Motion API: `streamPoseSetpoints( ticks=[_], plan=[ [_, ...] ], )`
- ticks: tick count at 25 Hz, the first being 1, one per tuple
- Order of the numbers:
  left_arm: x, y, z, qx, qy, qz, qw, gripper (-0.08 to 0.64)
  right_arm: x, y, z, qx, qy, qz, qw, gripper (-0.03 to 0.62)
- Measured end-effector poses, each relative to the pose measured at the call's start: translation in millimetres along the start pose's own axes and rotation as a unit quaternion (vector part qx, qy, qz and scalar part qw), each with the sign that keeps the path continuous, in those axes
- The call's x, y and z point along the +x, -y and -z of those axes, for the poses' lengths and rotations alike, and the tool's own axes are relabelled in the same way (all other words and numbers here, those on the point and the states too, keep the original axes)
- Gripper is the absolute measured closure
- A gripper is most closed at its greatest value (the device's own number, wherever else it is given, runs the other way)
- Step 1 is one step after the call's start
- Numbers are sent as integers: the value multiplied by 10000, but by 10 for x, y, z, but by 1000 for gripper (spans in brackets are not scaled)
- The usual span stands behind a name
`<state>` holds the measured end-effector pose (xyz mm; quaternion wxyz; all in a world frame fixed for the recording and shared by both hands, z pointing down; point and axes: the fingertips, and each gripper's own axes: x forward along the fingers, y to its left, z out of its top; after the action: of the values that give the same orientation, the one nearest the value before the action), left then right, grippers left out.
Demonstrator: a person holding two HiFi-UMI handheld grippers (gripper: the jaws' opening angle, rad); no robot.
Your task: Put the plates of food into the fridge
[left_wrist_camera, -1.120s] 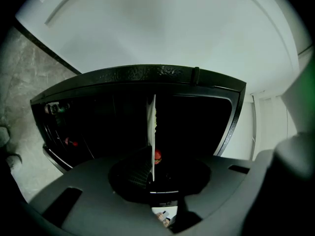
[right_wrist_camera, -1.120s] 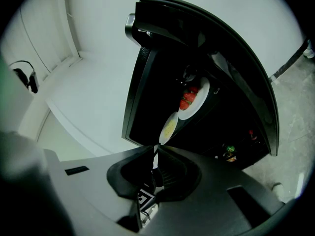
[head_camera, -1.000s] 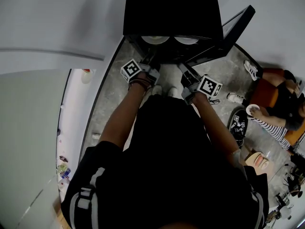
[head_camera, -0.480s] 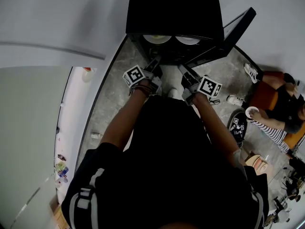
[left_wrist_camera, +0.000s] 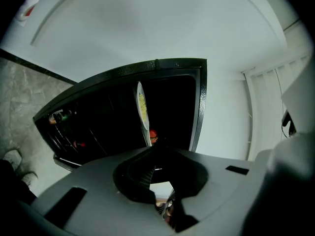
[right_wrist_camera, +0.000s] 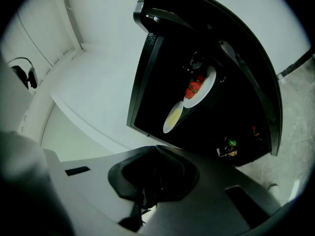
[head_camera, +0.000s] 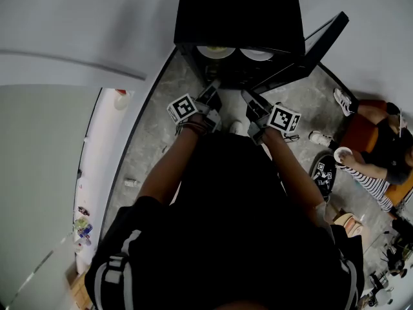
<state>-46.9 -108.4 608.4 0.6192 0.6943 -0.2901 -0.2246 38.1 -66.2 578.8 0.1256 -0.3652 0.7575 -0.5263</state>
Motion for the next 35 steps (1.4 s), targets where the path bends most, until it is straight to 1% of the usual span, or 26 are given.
streamPoseSetpoints(
  ticks=[3,11,14,16,18,21,23,26,29,32,35],
  plan=[
    [-56,24,98,116,-92,-18,9999,515,-29,-20,23,-117,-44,12,9999,568],
    [-172,94,353,460,-416,-67,9981,515,-79,-20,31,-171,-58,3,9998,568],
    [-222,103,420,535,-496,-73,9973,515,-87,20,82,-164,-97,-17,9998,568],
    [-265,87,460,585,-548,-146,9967,515,-93,21,101,-160,-110,-41,9998,568],
    [-324,61,486,665,-607,-297,9955,515,-92,-4,103,-161,-114,-72,9998,568],
    [-341,118,529,613,-584,-135,9963,515,-97,-5,115,-149,-128,-106,9998,568],
    [-353,135,563,598,-597,-108,9964,515,-95,-34,128,-226,-173,-148,9995,568],
    [-353,167,593,662,-640,-103,9957,515,-80,-79,144,-588,-320,-181,9976,568],
    [-365,207,593,960,-687,-148,9929,515,-74,-114,165,-876,-435,-165,9951,568],
    [-381,247,598,1375,-779,-210,9872,515,-96,-138,186,-1031,-477,-139,9934,568],
    [-348,286,559,1682,-827,-255,9819,515,-99,-120,157,-1214,-505,-74,9913,568]
  ],
)
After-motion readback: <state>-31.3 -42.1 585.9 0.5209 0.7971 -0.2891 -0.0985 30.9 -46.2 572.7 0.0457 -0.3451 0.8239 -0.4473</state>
